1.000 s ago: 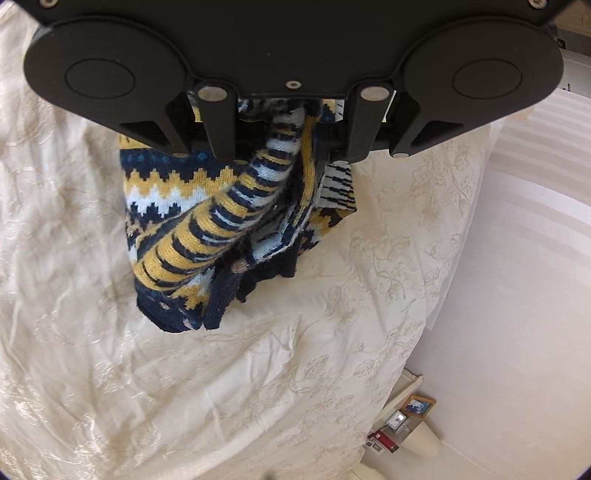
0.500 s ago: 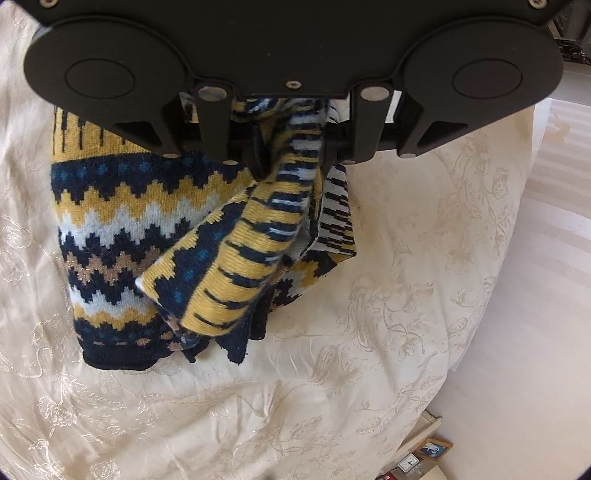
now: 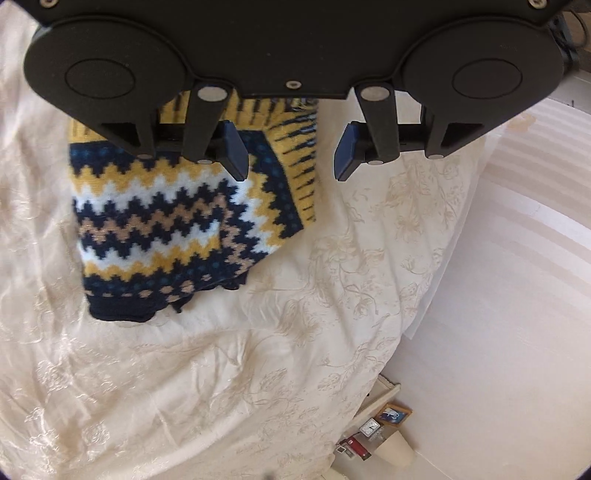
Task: Fold small clothes
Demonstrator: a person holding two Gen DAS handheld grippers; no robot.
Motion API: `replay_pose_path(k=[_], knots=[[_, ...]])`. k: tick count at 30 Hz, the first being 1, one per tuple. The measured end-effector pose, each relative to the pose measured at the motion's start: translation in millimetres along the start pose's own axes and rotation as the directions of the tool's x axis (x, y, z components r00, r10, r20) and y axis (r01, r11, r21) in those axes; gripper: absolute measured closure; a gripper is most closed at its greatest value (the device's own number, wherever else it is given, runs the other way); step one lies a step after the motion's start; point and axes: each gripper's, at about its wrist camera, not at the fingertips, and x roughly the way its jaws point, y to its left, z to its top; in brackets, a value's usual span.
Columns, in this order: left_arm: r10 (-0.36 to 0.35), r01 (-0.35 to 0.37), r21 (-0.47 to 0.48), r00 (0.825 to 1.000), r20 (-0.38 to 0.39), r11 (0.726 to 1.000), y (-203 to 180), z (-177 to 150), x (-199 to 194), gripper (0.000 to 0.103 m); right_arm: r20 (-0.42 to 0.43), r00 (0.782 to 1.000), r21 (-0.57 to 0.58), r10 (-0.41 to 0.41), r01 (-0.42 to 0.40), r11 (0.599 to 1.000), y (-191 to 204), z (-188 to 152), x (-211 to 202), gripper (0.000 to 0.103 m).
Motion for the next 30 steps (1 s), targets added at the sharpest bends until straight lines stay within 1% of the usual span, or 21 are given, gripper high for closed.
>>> replay_pose_path(k=[4, 7, 8, 10, 13, 16, 19, 22, 23, 24, 25, 26, 27, 29, 30], knots=[[-0.042, 0.043, -0.017, 0.999, 0.022, 0.999, -2.6, 25.1, -1.5, 0.022, -0.028, 0.997, -0.102, -0.076, 0.072, 0.992, -6.9, -20.1, -12.2, 0.044], [-0.064, 0.065, -0.010, 0.997, 0.032, 0.998, -8.0, 47.3, 2.5, 0.022, -0.042, 0.994, -0.204, -0.104, 0.093, 0.974, -3.2, -42.2, -17.9, 0.043], [-0.073, 0.073, -0.005, 0.997, 0.034, 0.997, -11.2, 54.5, 4.7, 0.022, -0.043, 0.993, -0.237, -0.106, 0.093, 0.967, 0.1, -49.6, -18.5, 0.041], [-0.088, 0.088, -0.001, 0.996, 0.032, 0.996, -17.4, 68.6, 11.0, 0.022, -0.047, 0.993, -0.331, -0.107, 0.086, 0.940, 12.1, -67.7, -17.1, 0.040], [-0.109, 0.110, -0.015, 0.994, 0.023, 0.994, -23.5, 83.5, 20.6, 0.022, -0.041, 0.993, -0.501, -0.113, 0.077, 0.862, 37.0, -96.3, -8.8, 0.040], [-0.116, 0.116, -0.019, 0.993, 0.014, 0.993, -28.4, 91.9, 26.7, 0.022, -0.054, 0.991, -0.626, -0.126, 0.065, 0.777, 56.9, -118.7, 9.1, 0.040], [-0.120, 0.119, -0.021, 0.993, -0.001, 0.993, -30.0, 95.1, 30.3, 0.022, -0.063, 0.981, -0.719, -0.185, 0.085, 0.690, 69.0, -134.5, 34.3, 0.040], [-0.132, 0.131, -0.033, 0.991, -0.025, 0.991, -27.7, 94.3, 33.4, 0.022, -0.019, 0.961, -0.800, -0.277, 0.152, 0.580, 76.1, -146.1, 56.9, 0.040], [-0.136, 0.135, -0.040, 0.990, -0.031, 0.990, -26.1, 93.7, 33.9, 0.022, -0.004, 0.956, -0.820, -0.294, 0.165, 0.547, 77.4, -148.7, 61.5, 0.041], [-0.141, 0.139, -0.050, 0.989, -0.038, 0.989, -24.3, 92.9, 34.8, 0.022, 0.005, 0.954, -0.831, -0.300, 0.171, 0.529, 78.2, -149.7, 63.4, 0.045], [-0.145, 0.143, -0.059, 0.988, -0.044, 0.988, -22.6, 92.3, 35.6, 0.022, 0.005, 0.957, -0.826, -0.291, 0.168, 0.539, 78.4, -148.3, 61.8, 0.050], [-0.151, 0.147, -0.066, 0.987, -0.048, 0.987, -21.1, 91.9, 36.2, 0.022, 0.000, 0.961, -0.809, -0.277, 0.163, 0.565, 77.9, -144.7, 58.0, 0.068], [-0.157, 0.153, -0.074, 0.986, -0.053, 0.985, -19.4, 91.5, 37.0, 0.022, -0.006, 0.966, -0.786, -0.258, 0.155, 0.599, 76.8, -139.7, 52.7, 0.081], [-0.170, 0.164, -0.084, 0.984, -0.060, 0.983, -17.6, 91.4, 39.4, 0.022, -0.005, 0.976, -0.740, -0.220, 0.144, 0.657, 74.0, -132.8, 40.6, 0.082], [-0.177, 0.171, -0.088, 0.982, -0.065, 0.981, -17.5, 91.9, 41.4, 0.022, -0.004, 0.980, -0.707, -0.199, 0.138, 0.693, 73.0, -129.4, 33.9, 0.082]])
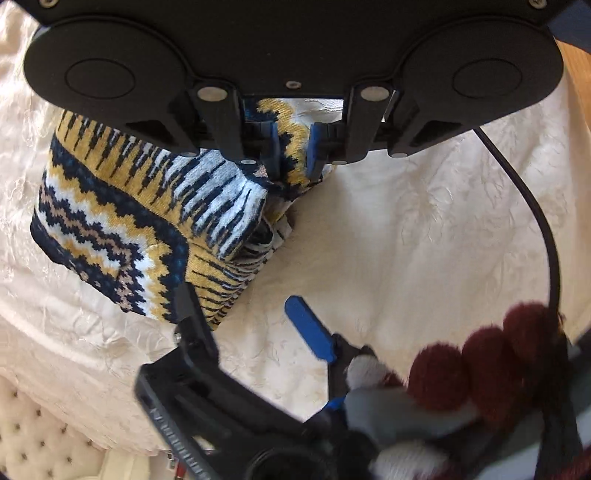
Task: Fold small clothes
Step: 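Grasp the folded bundle's edge with the left gripper while the right gripper presses it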
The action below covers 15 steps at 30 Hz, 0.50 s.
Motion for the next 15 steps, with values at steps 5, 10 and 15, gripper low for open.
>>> replay_pose_path(k=[5, 10, 15], knots=[[-0.044, 0.044, -0.010, 0.999, -0.022, 0.999, -2.2, 6.2, 18.0, 0.022, 0.030, 0.998, 0.160, 0.049, -0.053, 0.986, -22.5, -4.4, -17.2, 0.084], [-0.070, 0.070, -0.033, 0.997, -0.018, 0.997, -6.8, 19.4, 41.5, 0.023, 0.019, 0.998, 0.192, 0.058, -0.061, 0.980, -24.7, -7.9, -11.9, 0.084], [-0.064, 0.064, -0.033, 0.998, 0.004, 0.997, -8.4, 29.6, 53.9, 0.055, 0.023, 0.997, 0.203, 0.068, -0.071, 0.977, -24.3, -9.7, -10.7, 0.084]])
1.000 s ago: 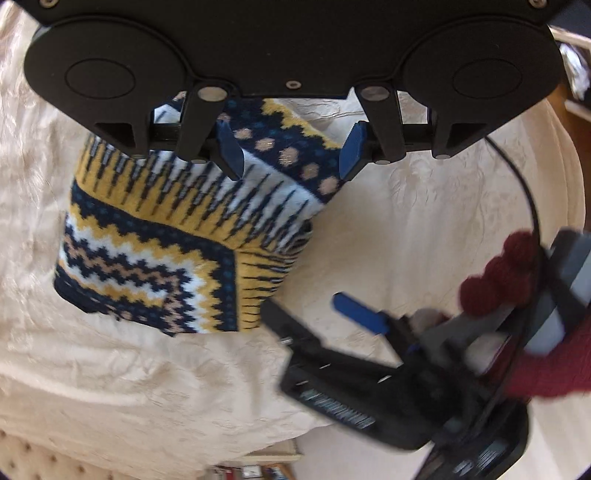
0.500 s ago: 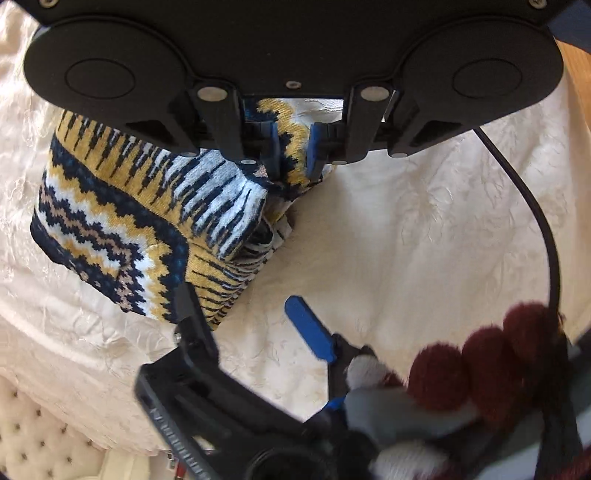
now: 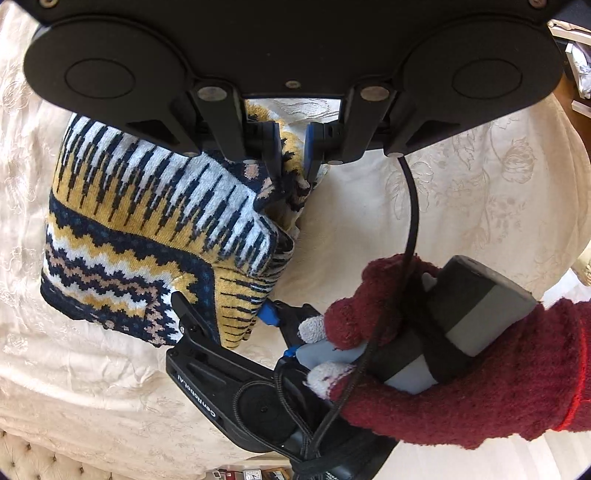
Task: Fold small clothes
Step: 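Grasp the folded bundle's edge with the left gripper while the right gripper presses it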
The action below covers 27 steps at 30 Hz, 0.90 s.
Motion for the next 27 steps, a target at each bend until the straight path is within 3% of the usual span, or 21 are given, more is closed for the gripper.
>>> replay_pose_path(k=[1, 2, 3, 6, 10, 16, 18, 20, 23, 24, 27], knots=[[0.009, -0.009, 0.013, 1.000, 0.009, 1.000, -0.3, 0.4, 0.6, 0.062, 0.002, 1.000, 0.002, 0.002, -0.002, 1.000, 0.9, -0.7, -0.2, 0.084], [0.023, -0.023, 0.032, 0.999, 0.024, 0.999, -1.5, 0.5, 0.2, 0.082, 0.004, 1.000, 0.005, 0.004, -0.004, 1.000, 1.0, -0.4, 0.5, 0.084], [0.032, -0.034, 0.050, 0.999, 0.038, 0.998, -3.0, 0.1, -1.1, 0.090, 0.008, 1.000, 0.009, 0.008, -0.008, 1.000, 0.5, -0.2, 1.3, 0.084], [0.043, -0.055, 0.144, 0.995, 0.087, 0.988, -15.4, -0.4, -16.6, 0.093, 0.036, 0.999, 0.035, 0.027, -0.029, 0.999, 1.9, 1.6, -5.1, 0.085], [0.053, -0.088, 0.267, 0.989, 0.137, 0.960, -24.9, 0.9, -33.9, 0.093, 0.036, 0.998, 0.029, 0.051, -0.052, 0.998, 10.0, 8.7, 3.0, 0.085], [0.178, -0.191, 0.200, 0.981, 0.079, 0.961, 9.6, 9.2, -6.6, 0.089, -0.080, 0.992, -0.004, 0.094, -0.095, 0.995, 20.1, 6.4, 47.3, 0.072], [0.185, -0.200, 0.208, 0.979, 0.089, 0.957, 10.9, 6.6, -7.4, 0.087, -0.063, 0.989, -0.008, 0.131, -0.132, 0.991, 19.8, 5.5, 40.6, 0.052], [0.186, -0.206, 0.217, 0.976, 0.110, 0.954, 7.5, 3.7, -14.0, 0.084, -0.022, 0.987, 0.000, 0.160, -0.160, 0.987, 15.1, 4.8, 26.2, 0.042], [0.211, -0.251, 0.261, 0.962, 0.171, 0.932, -5.5, -4.3, -30.2, 0.080, 0.026, 0.986, 0.049, 0.166, -0.167, 0.985, 1.7, 1.7, 3.5, 0.036], [0.209, -0.258, 0.281, 0.959, 0.194, 0.924, -11.4, -8.6, -36.9, 0.079, 0.042, 0.986, 0.073, 0.159, -0.162, 0.984, -5.3, -0.7, -4.7, 0.027], [0.174, -0.247, 0.327, 0.956, 0.236, 0.912, -28.2, -22.7, -51.9, 0.075, 0.078, 0.989, 0.150, 0.122, -0.133, 0.980, -24.5, -8.1, -21.6, 0.021]])
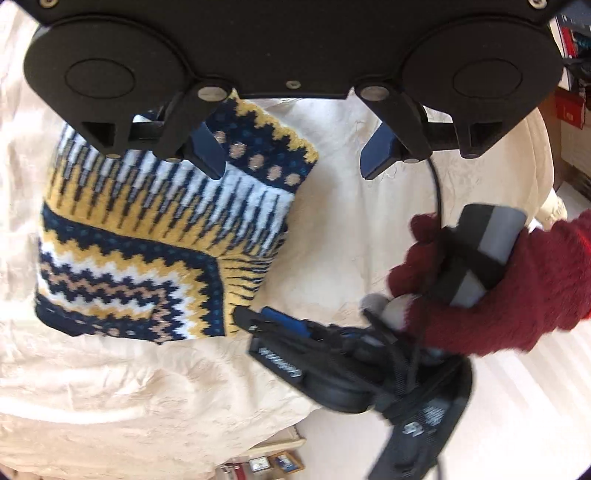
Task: Fold small clothes
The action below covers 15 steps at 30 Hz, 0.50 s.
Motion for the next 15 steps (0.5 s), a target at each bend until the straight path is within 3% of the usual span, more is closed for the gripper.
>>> replay_pose_path(k=[5, 10, 14, 15], knots=[[-0.039, 0.038, 0.044, 0.999, 0.025, 0.998, -25.5, -20.9, -16.9, 0.068, 0.052, 0.993, 0.133, -0.105, 0.098, 0.986, -34.4, -1.5, -25.5, 0.006], [-0.035, 0.037, 0.064, 0.999, -0.035, 0.997, -37.5, -45.6, -2.3, 0.066, 0.062, 0.978, 0.252, -0.197, 0.176, 0.952, -73.6, 5.1, -35.7, 0.006], [0.051, -0.049, 0.043, 0.998, -0.048, 0.998, -27.1, -56.9, 11.8, 0.066, 0.079, 0.972, 0.329, -0.222, 0.185, 0.926, -98.7, 12.1, -37.0, 0.004], [0.071, -0.070, 0.020, 0.995, -0.063, 0.997, -20.3, -58.9, 16.1, 0.061, 0.083, 0.971, 0.344, -0.225, 0.184, 0.921, -104.2, 12.9, -36.8, 0.003]])
